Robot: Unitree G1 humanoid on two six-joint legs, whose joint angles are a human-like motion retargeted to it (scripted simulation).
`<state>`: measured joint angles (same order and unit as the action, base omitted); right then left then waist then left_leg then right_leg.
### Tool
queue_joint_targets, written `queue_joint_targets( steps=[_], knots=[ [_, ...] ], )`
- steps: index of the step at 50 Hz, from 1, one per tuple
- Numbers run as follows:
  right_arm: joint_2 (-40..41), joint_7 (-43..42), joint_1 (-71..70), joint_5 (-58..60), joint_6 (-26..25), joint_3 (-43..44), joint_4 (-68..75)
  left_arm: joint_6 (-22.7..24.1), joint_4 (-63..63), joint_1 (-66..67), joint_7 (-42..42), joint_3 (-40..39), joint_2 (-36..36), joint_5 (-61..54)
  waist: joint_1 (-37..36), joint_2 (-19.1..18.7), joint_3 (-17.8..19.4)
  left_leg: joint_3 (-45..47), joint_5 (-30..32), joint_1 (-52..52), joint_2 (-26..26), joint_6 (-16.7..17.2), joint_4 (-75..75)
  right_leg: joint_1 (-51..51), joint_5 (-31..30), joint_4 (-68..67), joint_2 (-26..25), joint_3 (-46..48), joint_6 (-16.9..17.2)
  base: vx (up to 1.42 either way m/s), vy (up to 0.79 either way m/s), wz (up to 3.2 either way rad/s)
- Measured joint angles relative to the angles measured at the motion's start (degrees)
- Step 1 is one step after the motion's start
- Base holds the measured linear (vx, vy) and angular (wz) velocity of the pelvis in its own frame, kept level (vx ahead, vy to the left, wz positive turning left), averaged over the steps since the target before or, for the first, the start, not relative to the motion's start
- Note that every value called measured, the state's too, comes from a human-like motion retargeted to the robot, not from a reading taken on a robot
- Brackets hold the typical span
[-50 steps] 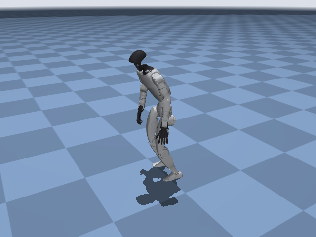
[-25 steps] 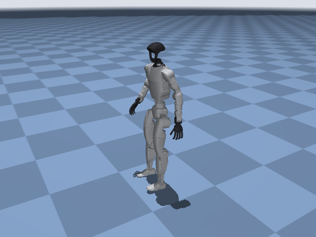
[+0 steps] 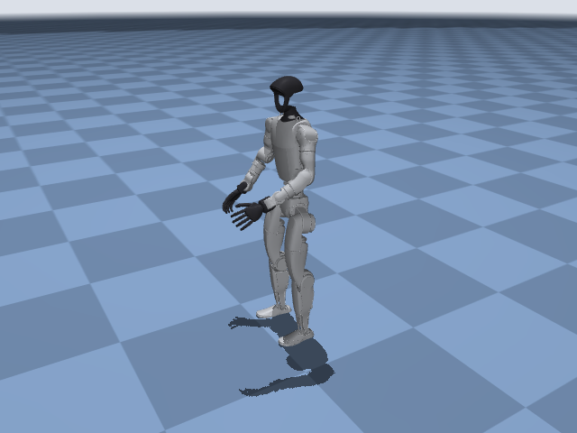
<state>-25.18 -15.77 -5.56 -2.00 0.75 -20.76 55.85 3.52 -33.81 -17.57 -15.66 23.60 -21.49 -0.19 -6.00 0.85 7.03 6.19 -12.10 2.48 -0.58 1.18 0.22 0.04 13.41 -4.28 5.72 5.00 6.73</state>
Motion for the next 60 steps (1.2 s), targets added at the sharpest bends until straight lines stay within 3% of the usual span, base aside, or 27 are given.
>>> queue_joint_targets(
  steps=[3,5,8,12,15,22,27,32,37,40,42,45,48,50,52,53,55,57,58,60],
  knots=[
    [1.0,-1.2,-4.4,3.3,-2.5,-4.4,10.0,-1.4,-5.8,-6.8,-1.5,5.4,1.8,0.3,0.2,-0.2,1.0,-1.4,-2.0,-1.0,-0.3,-0.5,4.2,0.6,2.3,-2.4,0.5,1.0,0.4,0.12,0.04,0.37],
    [2.1,1.2,-6.7,7.2,-4.2,-4.8,15.1,-2.1,-10.4,-9.9,2.1,8.5,2.9,0.7,0.7,-0.2,0.6,-1.9,-4.1,-1.5,-0.3,0.6,6.3,0.9,3.7,-3.5,0.7,1.3,1.5,0.18,0.03,0.31],
    [3.5,4.1,-6.6,8.3,-3.5,-2.7,14.0,-1.8,-14.5,-11.3,5.1,9.6,3.5,5.9,0.9,0.6,-0.8,-2.4,-4.7,-1.6,-0.2,2.5,7.0,0.6,4.1,-4.7,0.7,1.1,3.6,0.20,0.02,0.16],
    [4.2,2.5,-4.5,3.7,-1.2,-1.7,6.7,-0.8,-14.1,-8.4,4.2,8.0,3.6,7.8,1.2,1.0,-0.9,-2.9,1.4,-1.3,-0.4,2.8,4.8,0.1,-2.8,-4.2,0.8,0.6,3.7,0.17,0.02,0.10],
    [4.0,-0.9,-3.2,2.2,-0.6,-4.8,3.3,-0.5,-13.4,-4.0,0.9,6.4,3.1,5.4,1.3,1.4,-0.6,-2.8,2.4,-1.7,-0.6,3.0,4.7,-0.5,-6.4,-4.0,1.1,0.7,3.4,0.15,0.01,0.00],
    [5.1,-1.0,1.6,4.6,-1.4,-5.1,2.1,-1.3,-17.8,8.7,1.8,1.9,0.8,4.2,0.5,2.0,1.6,-1.2,1.5,-2.0,-0.3,3.7,4.8,-1.6,-5.7,-4.3,0.9,-0.4,3.7,0.16,0.00,-0.17],
    [5.3,-1.2,7.3,5.4,-1.3,-4.5,0.7,-3.5,-28.9,16.4,1.2,-2.8,1.9,5.1,0.5,2.3,3.9,-0.5,1.7,-2.8,0.0,3.3,3.3,-2.8,-6.2,-2.9,0.5,-0.8,3.6,0.13,0.00,-0.13],
    [4.8,-0.1,11.8,7.5,-1.3,-4.6,-0.3,-6.0,-41.8,20.2,0.4,-6.7,4.7,7.3,0.9,2.1,6.1,0.5,1.7,-3.4,0.4,3.4,1.7,-3.9,-6.7,-1.4,-0.1,-1.2,3.9,0.12,0.01,-0.15],
    [4.4,1.8,11.7,7.6,-1.1,-1.8,-0.1,-4.9,-42.5,21.6,3.4,-7.8,5.2,6.0,1.2,2.0,8.8,1.5,0.6,-4.0,0.5,3.6,0.9,-4.9,-5.6,-0.7,-0.3,-2.1,3.8,0.10,0.01,-0.18],
    [4.6,2.5,8.1,6.3,-0.2,0.8,2.0,-3.6,-41.5,17.9,7.3,-7.4,5.1,2.5,1.3,1.8,13.1,0.7,-1.7,-5.2,0.0,0.8,3.9,-4.9,-3.0,-1.6,0.0,-2.3,1.1,0.00,0.00,0.00],
    [3.4,7.0,3.5,2.1,-5.6,-0.1,2.1,-5.7,-41.2,12.0,6.7,-8.2,5.6,2.7,1.4,0.8,17.7,0.2,-5.9,-8.8,0.1,-4.5,12.8,-6.1,1.3,-6.1,0.2,-2.2,-5.1,0.00,0.00,0.00],
    [1.5,7.3,-2.2,1.3,-6.5,-2.7,2.9,-7.2,-36.7,7.6,4.7,-7.6,5.2,1.9,1.5,-1.3,22.4,-0.6,-17.7,-16.2,2.6,-9.4,35.4,-11.3,13.9,-24.6,-1.1,-2.5,-13.8,0.12,0.00,-0.05],
    [-0.8,4.6,-6.0,5.3,-5.4,-6.5,-1.2,-6.5,-30.1,6.1,-0.1,-5.8,2.9,4.1,1.1,-0.9,21.8,0.5,-25.9,-19.2,4.3,-11.8,48.1,-15.9,23.3,-39.4,-1.5,-2.9,-17.5,0.37,0.00,-0.26],
    [-4.5,0.4,-3.0,9.5,-4.7,-6.9,-13.5,-5.9,-22.0,8.5,-4.1,-4.3,0.5,3.5,1.9,0.8,17.5,1.6,-26.3,-17.7,3.4,-11.9,46.6,-15.4,24.4,-40.2,0.2,-2.3,-16.5,0.71,0.04,0.07],
    [-9.1,-1.4,5.8,11.7,-2.6,-3.5,-29.1,-3.5,-13.8,14.2,-6.5,-3.4,-1.5,0.7,3.3,2.4,9.8,2.0,-18.5,-12.7,1.3,-10.0,35.9,-10.7,17.1,-31.3,2.4,-0.2,-12.3,0.97,0.08,0.41],
    [-10.8,-0.5,11.0,12.0,-1.3,-0.7,-35.5,-2.0,-10.7,17.5,-5.9,-4.1,-1.8,0.8,4.1,2.7,5.6,1.7,-11.6,-9.9,0.6,-8.5,29.7,-7.4,10.2,-24.9,2.9,1.1,-10.3,1.06,0.08,0.48],
    [-12.3,3.5,20.7,10.8,-0.1,4.7,-43.2,-0.2,-7.3,23.2,-1.7,-6.7,-1.1,2.9,5.0,2.2,-0.9,0.4,8.1,-4.1,0.2,-5.6,18.0,0.0,-10.4,-11.1,2.5,3.1,-8.2,1.08,0.07,0.39],
    [-10.3,7.2,27.4,8.7,-0.9,8.7,-43.5,-0.4,-7.9,26.4,2.2,-9.6,1.0,5.6,4.3,1.1,-3.2,-1.6,28.2,2.4,0.4,-1.5,8.6,6.7,-31.3,-1.6,1.2,2.6,-6.9,1.03,0.06,0.05],
    [-8.8,8.2,29.7,7.4,-1.4,10.1,-42.3,-0.9,-9.0,27.5,3.1,-11.0,2.1,6.6,3.6,0.6,-3.6,-3.2,34.2,5.2,0.4,1.0,5.6,9.0,-37.1,0.2,0.5,1.4,-5.7,0.95,0.05,-0.21],
    [-6.0,8.9,32.6,4.6,-2.3,11.9,-38.9,-2.3,-11.5,28.8,2.9,-13.6,4.2,6.9,1.9,0.0,-3.8,-7.2,36.7,9.2,-0.2,4.8,2.1,11.7,-39.7,0.8,-0.7,-1.4,-3.1,0.86,0.05,-0.37]
  ],
)
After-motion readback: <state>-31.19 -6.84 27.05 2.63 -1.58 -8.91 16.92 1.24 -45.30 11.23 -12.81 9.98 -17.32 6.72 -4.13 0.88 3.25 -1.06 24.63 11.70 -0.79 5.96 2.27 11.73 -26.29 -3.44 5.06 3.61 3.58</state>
